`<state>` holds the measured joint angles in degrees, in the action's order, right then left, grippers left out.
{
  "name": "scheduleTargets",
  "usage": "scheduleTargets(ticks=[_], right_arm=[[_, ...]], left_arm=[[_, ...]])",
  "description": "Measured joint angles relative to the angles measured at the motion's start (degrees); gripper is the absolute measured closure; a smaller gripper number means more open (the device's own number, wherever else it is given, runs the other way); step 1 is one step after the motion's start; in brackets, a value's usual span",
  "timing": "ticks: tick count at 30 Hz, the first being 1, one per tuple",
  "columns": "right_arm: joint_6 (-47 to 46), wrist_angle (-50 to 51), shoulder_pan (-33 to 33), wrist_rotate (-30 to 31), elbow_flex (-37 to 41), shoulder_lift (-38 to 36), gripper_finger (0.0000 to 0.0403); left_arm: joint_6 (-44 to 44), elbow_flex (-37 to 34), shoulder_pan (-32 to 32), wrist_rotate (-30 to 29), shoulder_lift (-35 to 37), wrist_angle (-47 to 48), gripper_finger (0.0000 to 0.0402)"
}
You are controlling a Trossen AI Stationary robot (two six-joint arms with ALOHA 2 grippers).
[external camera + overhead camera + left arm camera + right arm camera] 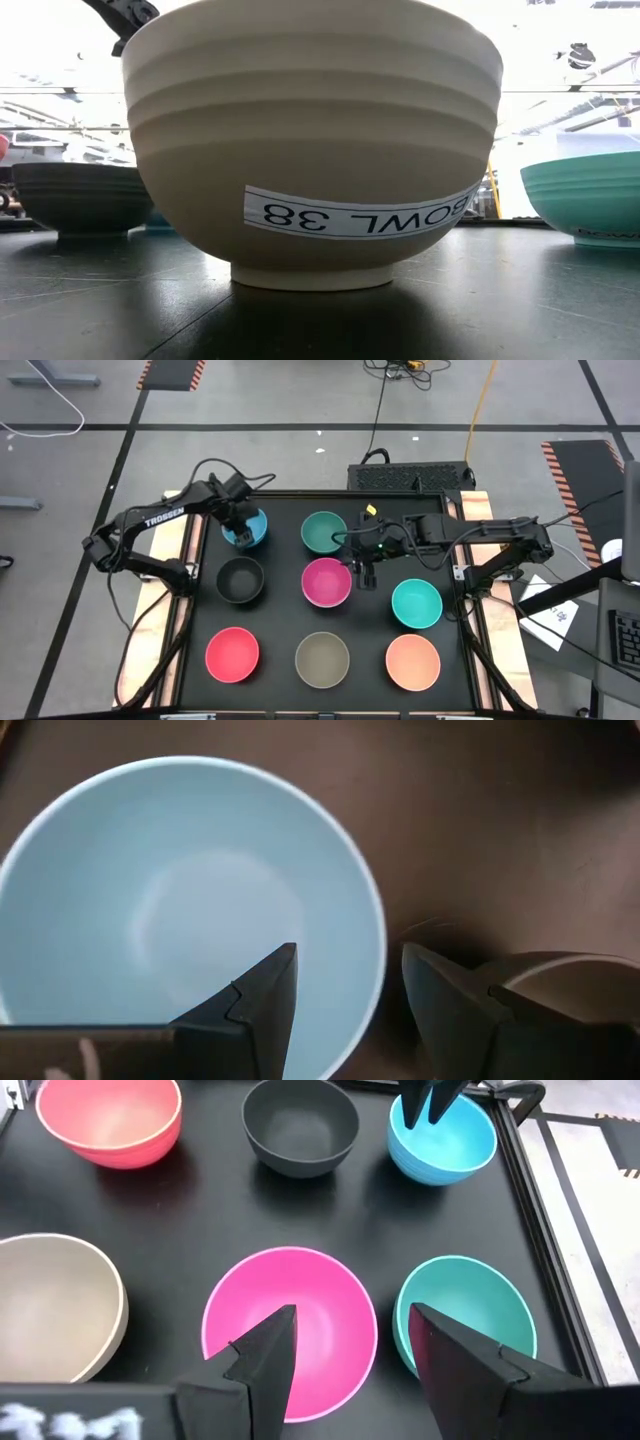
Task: Nest bowls inside each other
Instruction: Stack the light blue bowl on top of the pink bowl
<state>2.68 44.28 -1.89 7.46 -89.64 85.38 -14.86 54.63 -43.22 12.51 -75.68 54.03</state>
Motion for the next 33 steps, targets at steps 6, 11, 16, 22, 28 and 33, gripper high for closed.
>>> scheduleTargets(ticks=[6,11,16,22,28,33], right_arm=[[-0.02,-1.37,0.06,0.01,1.44,0.02,0.0216],[0.10,-3.29,0.06,0.01,1.46,0.02,0.0216],[0.43,-4.18,0.06,-0.01,1.46,0.04,0.0216],[0.94,-4.62,0.06,-0.01,1.46,0.03,0.0216],[0.96,-4.60,0.06,-0.01,1.46,0.02,0.0215],[0.85,-4.57,0.06,-0.01,1.44,0.03,0.0216]], left_arm=[[0.36,0.00,1.35,-0.47,0.00,-0.26,0.0215],[0.35,0.00,1.42,-0.54,0.00,-0.34,0.0215],[0.55,0.00,1.42,-0.52,-1.71,-1.08,0.0215],[0.36,0.00,1.42,-0.72,-6.59,-1.84,0.0215],[-0.18,0.00,1.42,-2.07,-9.02,-3.74,0.0215],[-0.34,0.00,1.42,-2.41,-9.07,-4.64,0.0215]])
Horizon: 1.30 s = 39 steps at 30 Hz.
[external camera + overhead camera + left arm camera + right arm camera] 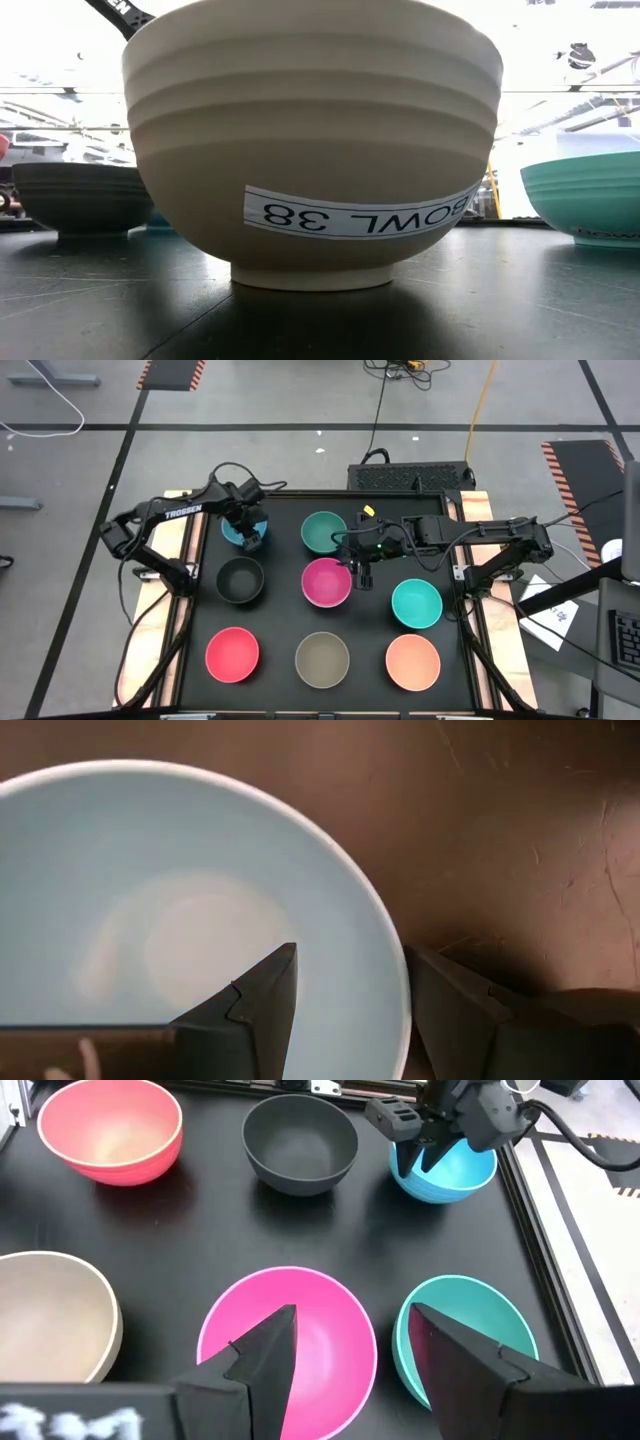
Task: Nest bowls inside each other
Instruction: Stack the light blue bowl on top of the pink bowl
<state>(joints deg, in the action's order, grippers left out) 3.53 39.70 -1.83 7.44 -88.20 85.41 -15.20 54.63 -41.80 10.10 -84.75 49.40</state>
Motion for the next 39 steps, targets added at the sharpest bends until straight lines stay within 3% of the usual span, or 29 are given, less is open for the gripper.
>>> scheduleTargets(ticks=[4,9,11,19,25,39], right_arm=[[-0.02,0.00,0.00,0.00,0.00,0.00,0.0216],[-0.02,-0.02,0.00,0.00,0.00,0.00,0.0216],[-0.03,-0.02,0.00,0.00,0.00,0.00,0.0216],[-0.04,-0.01,0.00,-0.01,-0.02,0.00,0.0216],[0.03,0.15,0.33,-0.01,-0.02,0.00,0.0216],[-1.25,2.84,3.65,0.00,-0.02,0.00,0.0216]], left_arm=[[-0.13,0.00,0.00,-0.17,0.00,-0.01,0.0244],[0.25,0.00,0.00,-1.37,0.00,-0.02,0.0362],[0.76,0.01,0.04,-4.07,0.13,-0.41,0.0386],[1.40,0.44,2.19,-8.46,0.07,0.82,0.0394],[3.31,6.07,6.72,-12.69,-0.03,7.73,0.0396],[10.92,21.11,25.73,-11.45,0.90,13.76,0.0396]])
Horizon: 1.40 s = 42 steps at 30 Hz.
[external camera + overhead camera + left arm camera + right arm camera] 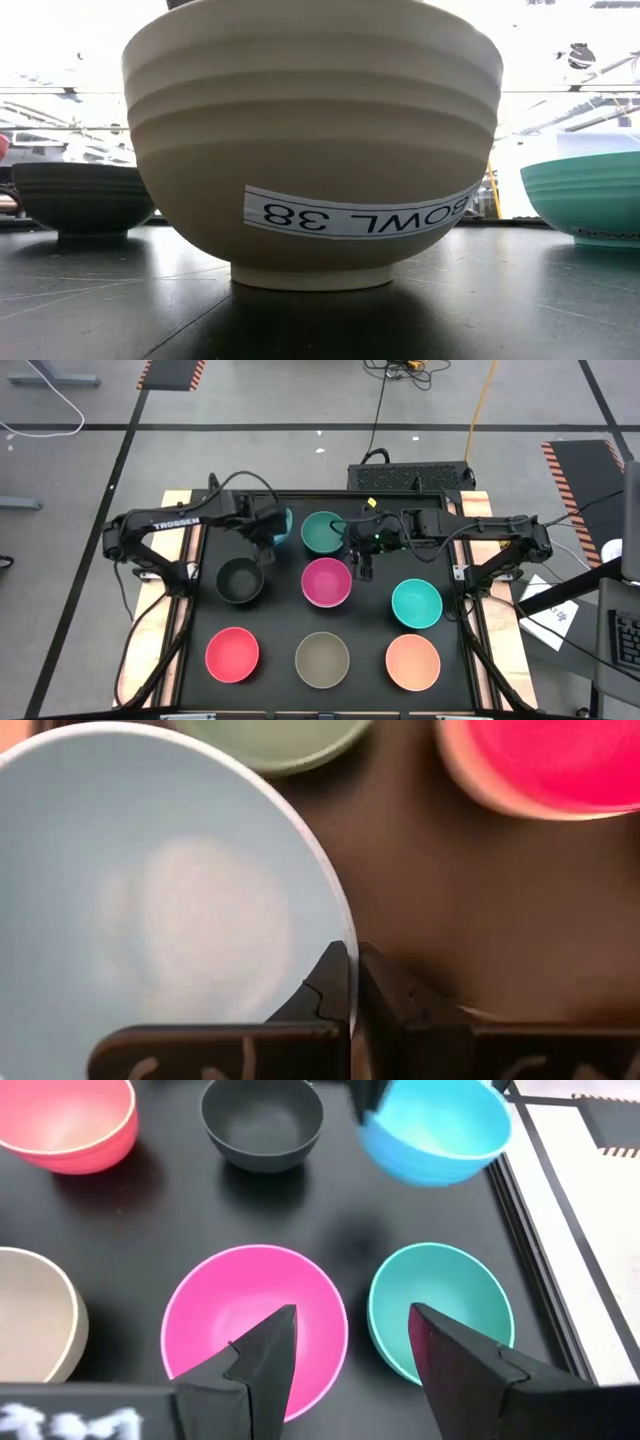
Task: Nest bowls inside each other
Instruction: Stack the light blue bowl on top of the pink bowl
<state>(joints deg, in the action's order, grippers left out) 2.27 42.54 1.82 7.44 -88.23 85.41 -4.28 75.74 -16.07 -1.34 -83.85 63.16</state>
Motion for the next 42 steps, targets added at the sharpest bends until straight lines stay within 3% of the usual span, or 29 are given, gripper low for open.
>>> scheduleTargets(ticks=[11,23,28,42], right_arm=[[0.55,-1.87,1.30,0.00,0.00,0.00,0.0216],[1.53,-2.99,4.79,-0.02,0.00,0.00,0.0216],[1.68,-3.77,6.57,-0.02,-0.02,0.00,0.0216],[1.85,-4.39,10.04,-0.02,-0.02,0.00,0.0216]], left_arm=[[8.82,2.69,13.95,-0.12,-0.02,1.46,0.0396],[16.02,4.41,22.12,0.15,-0.53,1.46,0.0396],[16.88,12.11,27.73,-0.04,-4.01,2.87,0.0396],[13.37,33.24,39.82,1.86,-22.95,6.65,0.0396]])
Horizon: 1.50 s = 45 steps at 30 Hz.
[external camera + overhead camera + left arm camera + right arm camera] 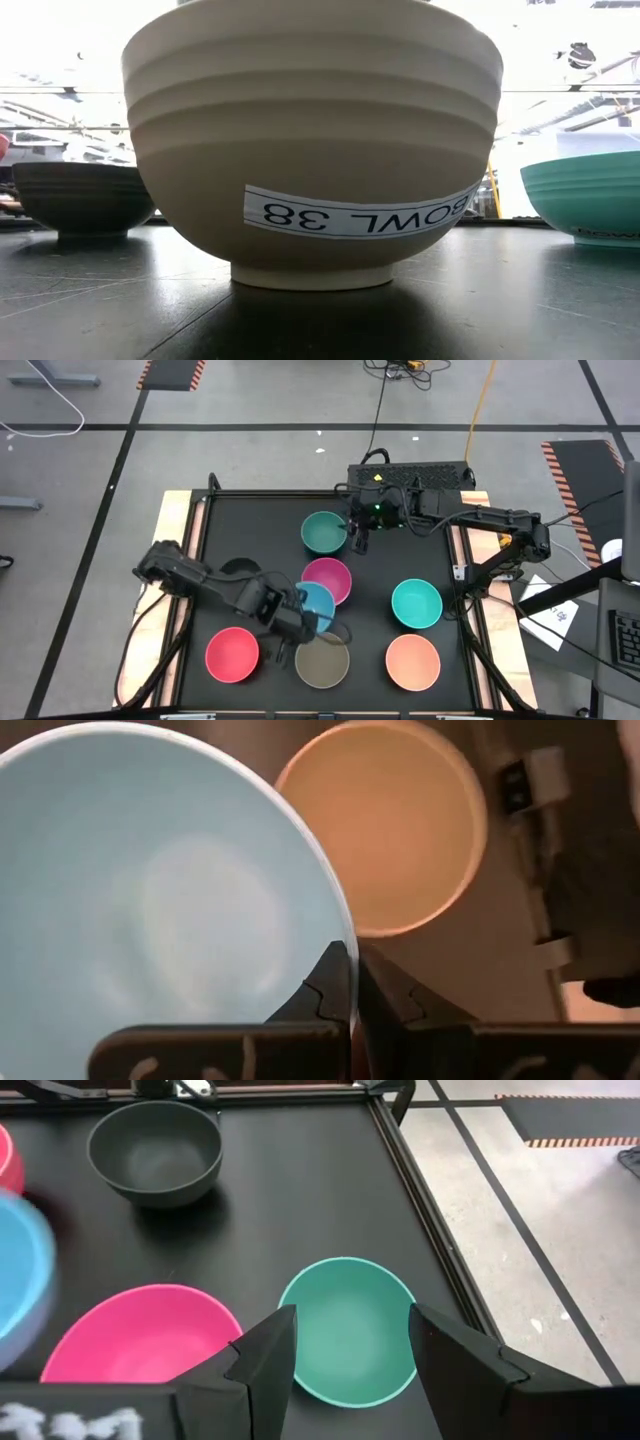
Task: Nest bowls inside each other
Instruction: Stack the light blue bowl on top of the pink bowl
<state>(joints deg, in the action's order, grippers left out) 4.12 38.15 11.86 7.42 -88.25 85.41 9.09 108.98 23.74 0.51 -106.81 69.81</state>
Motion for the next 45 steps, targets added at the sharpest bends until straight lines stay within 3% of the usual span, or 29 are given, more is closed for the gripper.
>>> scheduleTargets(ticks=[10,23,27,34,45], right_arm=[[-0.38,-0.26,0.24,-0.02,0.00,-0.02,0.0216],[-0.42,-0.68,0.22,-0.02,0.00,-0.02,0.0216],[-0.42,-0.67,0.22,-0.04,0.00,-0.02,0.0216],[-0.42,-0.46,0.22,-0.04,0.00,-0.02,0.0216],[-0.42,0.21,0.15,-0.06,0.00,-0.02,0.0216]], left_arm=[[1.47,10.83,4.97,0.93,-5.61,-1.17,0.0397],[3.75,11.26,7.20,1.98,-12.11,-3.63,0.0397],[5.02,11.24,7.13,-1.64,-12.18,-2.35,0.0397],[3.81,12.90,5.09,-6.22,-9.64,1.81,0.0397],[-4.50,12.97,-3.64,-6.45,-9.26,6.11,0.0397]])
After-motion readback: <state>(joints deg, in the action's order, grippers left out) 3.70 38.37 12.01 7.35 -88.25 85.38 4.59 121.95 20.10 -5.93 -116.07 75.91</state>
